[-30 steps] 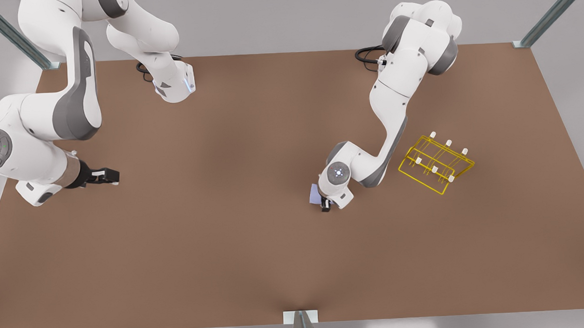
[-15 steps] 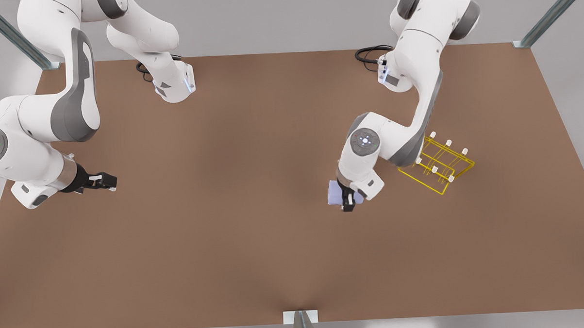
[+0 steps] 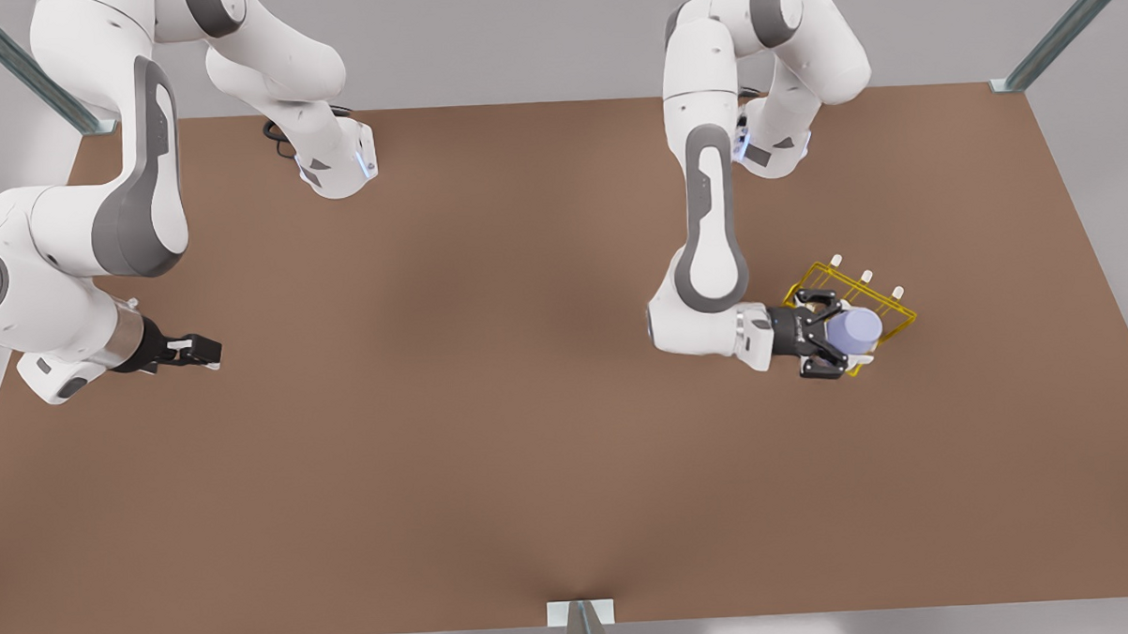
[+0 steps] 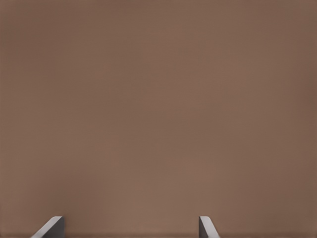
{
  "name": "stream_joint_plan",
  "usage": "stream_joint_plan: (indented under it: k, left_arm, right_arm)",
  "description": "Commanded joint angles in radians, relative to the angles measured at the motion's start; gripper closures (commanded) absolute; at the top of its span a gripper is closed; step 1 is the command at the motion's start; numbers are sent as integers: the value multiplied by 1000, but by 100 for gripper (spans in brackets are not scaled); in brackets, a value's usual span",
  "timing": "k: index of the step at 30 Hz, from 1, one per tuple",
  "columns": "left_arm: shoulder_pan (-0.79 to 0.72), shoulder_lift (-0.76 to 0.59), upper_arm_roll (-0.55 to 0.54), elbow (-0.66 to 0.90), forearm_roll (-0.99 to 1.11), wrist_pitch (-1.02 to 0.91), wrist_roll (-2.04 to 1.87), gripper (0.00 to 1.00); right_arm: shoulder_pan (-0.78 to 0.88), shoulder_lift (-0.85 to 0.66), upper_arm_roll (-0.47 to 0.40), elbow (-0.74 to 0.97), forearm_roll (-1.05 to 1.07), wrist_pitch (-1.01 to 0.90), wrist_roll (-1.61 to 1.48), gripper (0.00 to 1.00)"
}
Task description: Place the cup on the cup holder
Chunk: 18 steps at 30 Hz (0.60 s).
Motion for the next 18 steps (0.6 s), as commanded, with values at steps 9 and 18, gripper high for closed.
stream_joint_plan:
  k: [9, 18]
  left_arm:
    - [212, 63, -71, -10, 23, 131, -133, 24]
    - [285, 19, -135, -111, 104, 201, -112, 24]
  right_arm:
    - [-14, 1, 0, -1, 27, -2, -3, 0]
    - [-12, 2, -1, 2, 24, -20, -2, 0]
